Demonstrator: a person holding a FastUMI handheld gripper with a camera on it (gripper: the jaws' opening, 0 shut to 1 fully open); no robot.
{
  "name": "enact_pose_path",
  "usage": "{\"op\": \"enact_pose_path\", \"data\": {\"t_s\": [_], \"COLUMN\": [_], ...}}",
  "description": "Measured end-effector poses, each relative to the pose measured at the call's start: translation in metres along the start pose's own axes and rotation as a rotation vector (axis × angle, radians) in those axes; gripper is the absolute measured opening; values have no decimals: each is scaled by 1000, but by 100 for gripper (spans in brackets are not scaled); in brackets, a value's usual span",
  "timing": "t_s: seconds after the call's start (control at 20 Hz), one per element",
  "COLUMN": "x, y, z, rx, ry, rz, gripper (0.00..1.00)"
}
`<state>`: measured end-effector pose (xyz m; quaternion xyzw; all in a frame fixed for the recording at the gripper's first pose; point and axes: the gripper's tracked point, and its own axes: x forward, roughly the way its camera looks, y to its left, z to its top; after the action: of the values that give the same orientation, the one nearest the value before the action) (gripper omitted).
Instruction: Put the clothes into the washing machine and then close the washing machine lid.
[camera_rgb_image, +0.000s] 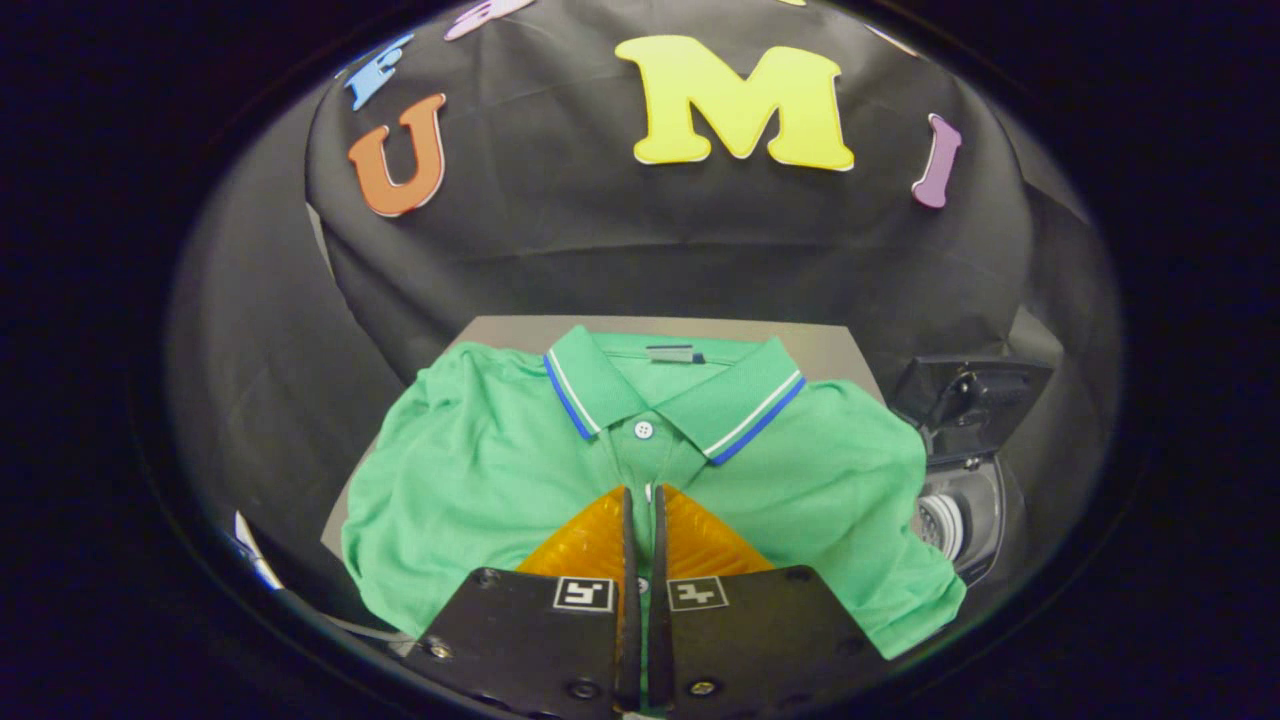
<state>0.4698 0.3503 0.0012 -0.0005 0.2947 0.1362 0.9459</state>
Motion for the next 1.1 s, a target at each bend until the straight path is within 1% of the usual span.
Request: {"op": "enact_pose_path", "data": {"t_s": [0.15,0.3,0.55,0.6,0.8,1.1], "x": [-35,-76,-160,-177,-246,-336], "y": [2,-7,-38,-48,-97,-193], "z": [-14,-16,-15,-17,-11,24], "rx": [18,47,86,97,117,90], "ry": [-43,-107,-233,-253,-353,-531], "rz": [57,105,166,168,148,40], "gripper": [6,6,6,6,6,6]}}
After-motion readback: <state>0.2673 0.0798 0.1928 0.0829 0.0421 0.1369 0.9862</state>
